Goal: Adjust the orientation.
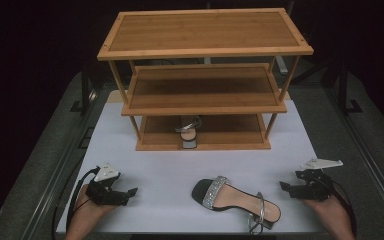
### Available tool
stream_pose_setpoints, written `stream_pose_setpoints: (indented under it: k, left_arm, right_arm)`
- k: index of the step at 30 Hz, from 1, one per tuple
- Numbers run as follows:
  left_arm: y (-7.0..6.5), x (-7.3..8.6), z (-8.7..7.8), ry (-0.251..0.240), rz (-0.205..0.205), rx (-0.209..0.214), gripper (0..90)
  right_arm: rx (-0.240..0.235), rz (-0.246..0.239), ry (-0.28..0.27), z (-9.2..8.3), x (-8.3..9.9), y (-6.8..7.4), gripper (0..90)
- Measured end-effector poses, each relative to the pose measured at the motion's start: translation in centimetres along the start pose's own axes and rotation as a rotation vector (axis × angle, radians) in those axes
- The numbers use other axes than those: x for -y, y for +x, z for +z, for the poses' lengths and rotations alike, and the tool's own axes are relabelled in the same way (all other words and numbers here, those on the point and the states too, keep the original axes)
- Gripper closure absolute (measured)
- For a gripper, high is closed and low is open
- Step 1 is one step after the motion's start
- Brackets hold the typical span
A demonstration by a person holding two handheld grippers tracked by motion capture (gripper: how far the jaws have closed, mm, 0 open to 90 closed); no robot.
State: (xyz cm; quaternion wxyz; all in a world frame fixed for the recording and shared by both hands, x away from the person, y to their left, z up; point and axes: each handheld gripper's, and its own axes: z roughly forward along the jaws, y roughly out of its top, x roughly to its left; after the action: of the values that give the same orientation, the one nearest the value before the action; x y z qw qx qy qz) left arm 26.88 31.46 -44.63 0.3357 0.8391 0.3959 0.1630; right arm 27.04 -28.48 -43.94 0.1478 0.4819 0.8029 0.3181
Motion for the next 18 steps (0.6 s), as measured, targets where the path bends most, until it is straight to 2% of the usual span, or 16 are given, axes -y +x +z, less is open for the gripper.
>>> stream_pose_setpoints:
  k: [2,3,4,5,7,10,11,12,18]
  left_arm:
    - [0.1,0.5,0.0,-0.025,0.004,0.001,13.1]
    - [0.2,0.6,0.0,-0.028,0.005,0.002,13.1]
    - [0.2,0.6,0.0,-0.026,0.009,0.003,13.1]
    - [0.2,0.6,0.0,-0.027,0.009,0.005,13.1]
    - [0.2,0.7,0.0,-0.03,0.008,0.006,13.0]
    - [0.2,0.7,0.1,-0.03,0.007,0.007,13.0]
    - [0.2,0.7,0.1,-0.028,0.007,0.008,13.0]
    - [0.2,0.7,0.1,-0.028,0.007,0.009,13.0]
    - [0.2,0.6,0.1,-0.027,0.009,0.01,13.0]
  right_arm:
    - [-0.044,-0.04,-0.029,-0.3,-0.8,0.5,36.3]
    - [-0.107,-0.072,-0.05,-0.4,-1.9,1.2,41.5]
    - [-0.107,-0.072,-0.05,-0.4,-1.9,1.2,41.5]
    - [-0.134,-0.088,-0.057,-0.3,-2.3,1.6,42.6]
    - [-0.213,-0.136,-0.049,0.4,-3.5,2.7,47.0]
    - [-0.289,-0.203,-0.025,1.6,-4.9,4.3,51.8]
    - [-0.331,-0.225,-0.016,2.3,-5.6,5.3,54.3]
    - [-0.331,-0.225,-0.016,2.3,-5.6,5.3,54.3]
    - [-0.439,-0.316,0.024,4.3,-7.1,8.1,58.6]
